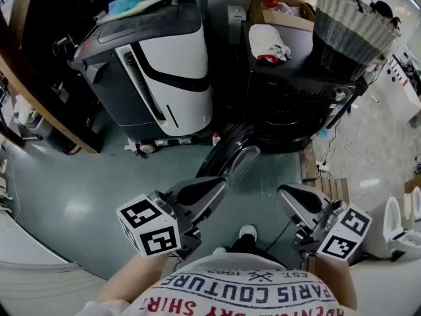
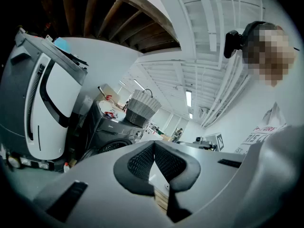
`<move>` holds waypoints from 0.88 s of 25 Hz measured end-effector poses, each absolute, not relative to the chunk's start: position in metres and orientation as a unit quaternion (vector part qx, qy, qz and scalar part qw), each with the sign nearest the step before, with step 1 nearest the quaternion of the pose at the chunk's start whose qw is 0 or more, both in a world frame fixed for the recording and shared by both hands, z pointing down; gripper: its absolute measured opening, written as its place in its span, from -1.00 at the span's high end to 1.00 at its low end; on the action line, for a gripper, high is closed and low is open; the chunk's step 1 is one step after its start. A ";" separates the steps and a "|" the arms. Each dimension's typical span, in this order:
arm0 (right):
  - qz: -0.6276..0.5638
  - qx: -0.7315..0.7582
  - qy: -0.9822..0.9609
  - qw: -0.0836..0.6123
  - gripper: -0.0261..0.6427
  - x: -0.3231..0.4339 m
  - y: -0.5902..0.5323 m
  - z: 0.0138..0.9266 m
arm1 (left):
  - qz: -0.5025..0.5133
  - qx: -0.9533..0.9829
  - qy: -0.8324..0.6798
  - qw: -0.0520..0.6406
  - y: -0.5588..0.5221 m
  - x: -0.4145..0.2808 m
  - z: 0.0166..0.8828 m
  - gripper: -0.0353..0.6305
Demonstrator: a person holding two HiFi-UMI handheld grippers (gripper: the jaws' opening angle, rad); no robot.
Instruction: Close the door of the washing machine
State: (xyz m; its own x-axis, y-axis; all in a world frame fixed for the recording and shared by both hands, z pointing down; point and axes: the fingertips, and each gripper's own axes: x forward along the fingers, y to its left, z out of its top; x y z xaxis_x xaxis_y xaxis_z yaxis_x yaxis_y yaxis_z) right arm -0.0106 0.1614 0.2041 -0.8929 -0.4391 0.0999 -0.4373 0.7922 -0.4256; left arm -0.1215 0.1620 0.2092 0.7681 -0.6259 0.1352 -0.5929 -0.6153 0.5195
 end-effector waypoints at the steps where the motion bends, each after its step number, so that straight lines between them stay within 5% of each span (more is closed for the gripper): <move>1: -0.226 -0.230 0.947 0.002 0.86 -0.008 0.160 0.205 | -0.028 0.898 -0.339 0.278 0.160 -0.119 0.210 0.82; 22: -0.273 -0.182 0.941 -0.079 0.85 0.019 0.049 0.295 | 0.031 0.835 -0.432 0.338 0.070 -0.098 0.283 0.82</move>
